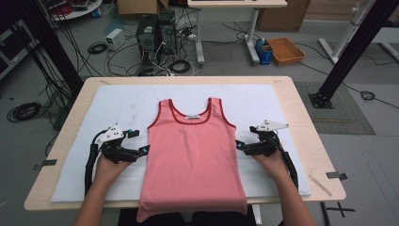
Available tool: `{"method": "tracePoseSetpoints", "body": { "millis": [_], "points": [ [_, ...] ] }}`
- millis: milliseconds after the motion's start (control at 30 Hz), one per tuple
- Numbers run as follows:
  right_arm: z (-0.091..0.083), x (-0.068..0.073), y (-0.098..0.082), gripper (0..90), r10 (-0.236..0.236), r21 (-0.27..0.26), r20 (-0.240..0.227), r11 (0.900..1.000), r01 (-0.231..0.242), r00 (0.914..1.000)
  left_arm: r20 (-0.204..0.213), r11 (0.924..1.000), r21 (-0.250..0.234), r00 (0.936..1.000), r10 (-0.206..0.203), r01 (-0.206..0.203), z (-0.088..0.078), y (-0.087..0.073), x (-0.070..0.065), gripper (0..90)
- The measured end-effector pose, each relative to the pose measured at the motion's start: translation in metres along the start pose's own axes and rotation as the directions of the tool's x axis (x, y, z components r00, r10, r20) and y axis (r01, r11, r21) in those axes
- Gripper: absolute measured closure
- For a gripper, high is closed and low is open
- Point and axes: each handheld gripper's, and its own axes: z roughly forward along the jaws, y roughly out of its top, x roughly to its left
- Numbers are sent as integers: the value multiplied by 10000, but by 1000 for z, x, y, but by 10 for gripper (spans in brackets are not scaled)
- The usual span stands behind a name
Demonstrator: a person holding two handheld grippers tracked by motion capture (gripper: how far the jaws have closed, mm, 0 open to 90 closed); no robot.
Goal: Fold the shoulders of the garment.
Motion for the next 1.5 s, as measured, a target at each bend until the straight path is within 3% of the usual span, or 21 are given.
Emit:
{"method": "tracePoseSetpoints", "body": {
  "millis": [233,767,1000,1500],
  "points": [
    [1,1,0,104,-172,29,71,9998,172,9998,-76,9998,-87,9998,-178,178,-1,0,1,170],
    [0,3,2,104,-58,90,47,9999,57,10000,45,9994,324,9999,-105,103,3,1,1,172],
    [-5,8,23,104,-140,-376,-37,9992,138,9999,-23,9998,51,9999,-169,169,1,0,1,172],
    [13,-4,70,104,105,-231,-131,9997,-108,9999,-39,9999,33,9999,-158,158,1,0,1,172]
  ]
}}
